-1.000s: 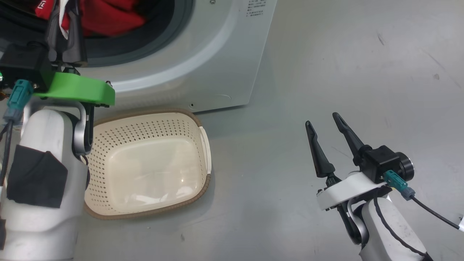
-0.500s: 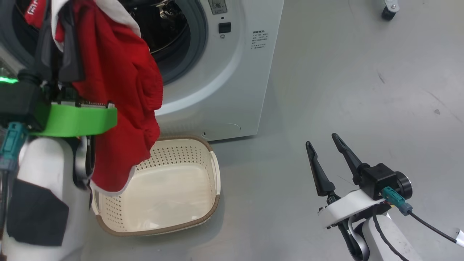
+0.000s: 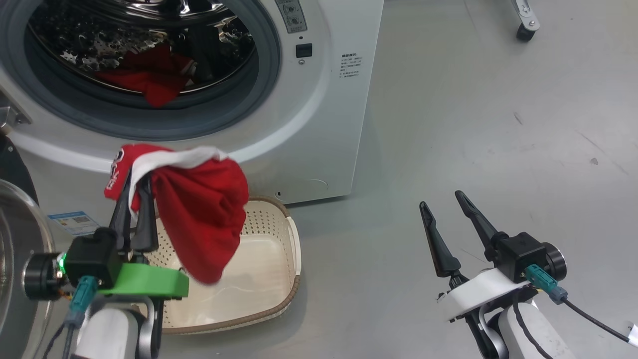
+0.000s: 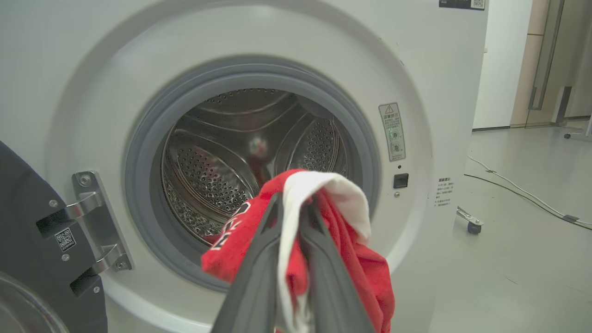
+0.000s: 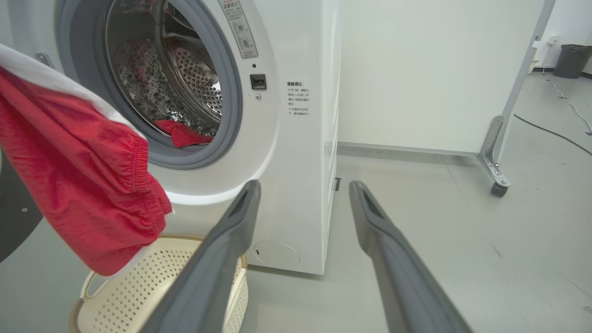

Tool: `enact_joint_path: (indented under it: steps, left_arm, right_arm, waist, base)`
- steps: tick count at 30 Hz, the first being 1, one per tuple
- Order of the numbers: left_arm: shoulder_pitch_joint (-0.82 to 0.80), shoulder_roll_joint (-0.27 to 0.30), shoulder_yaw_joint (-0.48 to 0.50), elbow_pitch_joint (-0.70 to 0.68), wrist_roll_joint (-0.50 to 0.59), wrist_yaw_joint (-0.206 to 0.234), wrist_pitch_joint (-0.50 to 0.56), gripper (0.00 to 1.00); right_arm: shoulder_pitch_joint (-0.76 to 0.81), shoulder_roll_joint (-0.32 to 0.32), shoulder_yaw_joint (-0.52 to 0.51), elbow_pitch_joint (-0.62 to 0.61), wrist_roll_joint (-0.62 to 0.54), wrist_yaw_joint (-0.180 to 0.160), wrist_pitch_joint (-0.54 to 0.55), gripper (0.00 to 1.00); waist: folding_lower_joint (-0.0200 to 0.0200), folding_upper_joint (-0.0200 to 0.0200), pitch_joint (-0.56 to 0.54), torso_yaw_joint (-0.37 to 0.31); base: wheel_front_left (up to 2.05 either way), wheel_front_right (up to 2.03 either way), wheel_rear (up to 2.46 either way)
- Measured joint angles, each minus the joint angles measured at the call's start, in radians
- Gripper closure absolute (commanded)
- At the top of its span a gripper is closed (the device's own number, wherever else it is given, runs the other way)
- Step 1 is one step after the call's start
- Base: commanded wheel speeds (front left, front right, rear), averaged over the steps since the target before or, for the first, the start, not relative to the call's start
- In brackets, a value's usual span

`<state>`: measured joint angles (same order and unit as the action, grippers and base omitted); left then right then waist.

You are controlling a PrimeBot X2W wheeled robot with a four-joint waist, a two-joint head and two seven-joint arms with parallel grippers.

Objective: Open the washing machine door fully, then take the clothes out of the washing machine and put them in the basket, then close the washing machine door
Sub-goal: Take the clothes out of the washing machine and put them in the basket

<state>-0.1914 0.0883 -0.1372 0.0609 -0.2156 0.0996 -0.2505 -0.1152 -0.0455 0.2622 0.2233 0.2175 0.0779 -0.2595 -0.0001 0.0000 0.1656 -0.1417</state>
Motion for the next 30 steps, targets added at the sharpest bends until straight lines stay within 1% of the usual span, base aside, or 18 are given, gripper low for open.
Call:
enact_joint_path:
  steps: [5, 10, 19, 26, 30]
  left_arm:
    - [0.081, -0.007, 0.001, 0.061, -0.015, 0.001, 0.0, 1.0]
    - [0.115, -0.011, 0.004, 0.115, -0.039, 0.001, 0.0, 1.0]
    - [0.102, -0.011, 0.032, 0.129, -0.041, 0.001, 0.0, 1.0]
    - [0.034, -0.012, 0.063, 0.15, -0.048, 0.001, -0.001, 1.0]
    - [0.004, -0.015, 0.068, 0.203, -0.056, 0.0, -0.002, 1.0]
  right_arm:
    - [0.0, 0.0, 0.0, -0.018, -0.002, 0.0, 0.0, 0.0]
    - [-0.003, 0.0, 0.007, -0.029, -0.009, 0.0, 0.0, 0.0]
    - [-0.026, 0.0, 0.015, -0.063, -0.007, 0.0, 0.0, 0.0]
    - [-0.067, 0.0, 0.036, -0.094, -0.007, 0.003, 0.0, 0.0]
    - [-0.094, 0.0, 0.036, -0.121, -0.002, 0.003, 0.0, 0.0]
  waist:
    - [0.0, 0.0, 0.018, -0.011]
    - [0.0, 0.0, 0.048, -0.023]
    - [0.0, 0.0, 0.12, -0.054]
    - [0.0001, 0.0, 0.197, -0.074]
    - [0.0001, 0.0, 0.247, -0.085]
  base:
    - [0.0, 0.0, 0.0]
    - [0.0, 0.0, 0.0]
    - [0.0, 0.0, 0.0]
    - [0.0, 0.0, 0.0]
    - [0.0, 0.0, 0.0]
